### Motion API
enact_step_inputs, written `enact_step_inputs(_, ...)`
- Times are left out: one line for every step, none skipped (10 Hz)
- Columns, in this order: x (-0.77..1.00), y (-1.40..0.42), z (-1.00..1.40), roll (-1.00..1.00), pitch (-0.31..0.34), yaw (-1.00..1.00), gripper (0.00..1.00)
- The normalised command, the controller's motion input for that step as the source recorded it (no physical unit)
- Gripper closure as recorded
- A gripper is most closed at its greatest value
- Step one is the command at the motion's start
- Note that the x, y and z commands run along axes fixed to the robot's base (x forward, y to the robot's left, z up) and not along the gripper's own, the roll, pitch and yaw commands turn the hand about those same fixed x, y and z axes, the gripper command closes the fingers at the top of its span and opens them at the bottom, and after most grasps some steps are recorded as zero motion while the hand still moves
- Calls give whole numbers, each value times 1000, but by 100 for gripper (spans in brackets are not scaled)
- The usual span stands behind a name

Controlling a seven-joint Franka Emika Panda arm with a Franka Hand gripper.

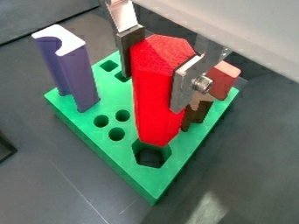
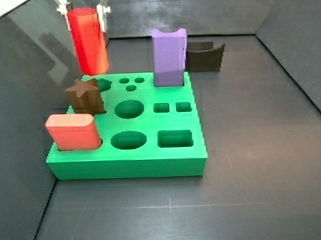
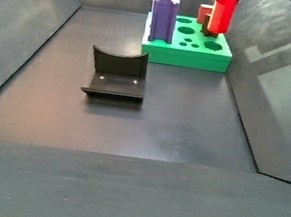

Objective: Pick up the hexagon object. Move up. Move to above the board. Insert the hexagon object.
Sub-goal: Insert the hexagon object.

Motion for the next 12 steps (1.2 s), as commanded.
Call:
enact_step_inputs(-71, 20, -311, -3, -104, 0, 100)
enact_step_inputs(0, 31, -300, -11, -84, 23, 100)
enact_step_inputs(0, 71, -286, -34, -67, 106, 100)
enact_step_inputs(0, 74, -243, -34, -61, 97, 100)
enact_step_inputs(0, 103, -240, -39, -50, 106, 100)
enact_step_inputs(0, 111, -194, -39, -40, 103, 100)
enact_step_inputs(0, 31, -163, -51, -66, 54, 100)
enact_step_inputs(6, 0, -174, -41, -83, 0, 100)
enact_step_inputs(66, -60, -214, -51, -113, 0, 100)
enact_step_inputs(57, -6, -214, -59, -119, 0, 100)
enact_step_inputs(0, 0, -111, -20, -46, 0, 100)
enact_step_inputs(0, 20, -149, -3, -36, 0, 100)
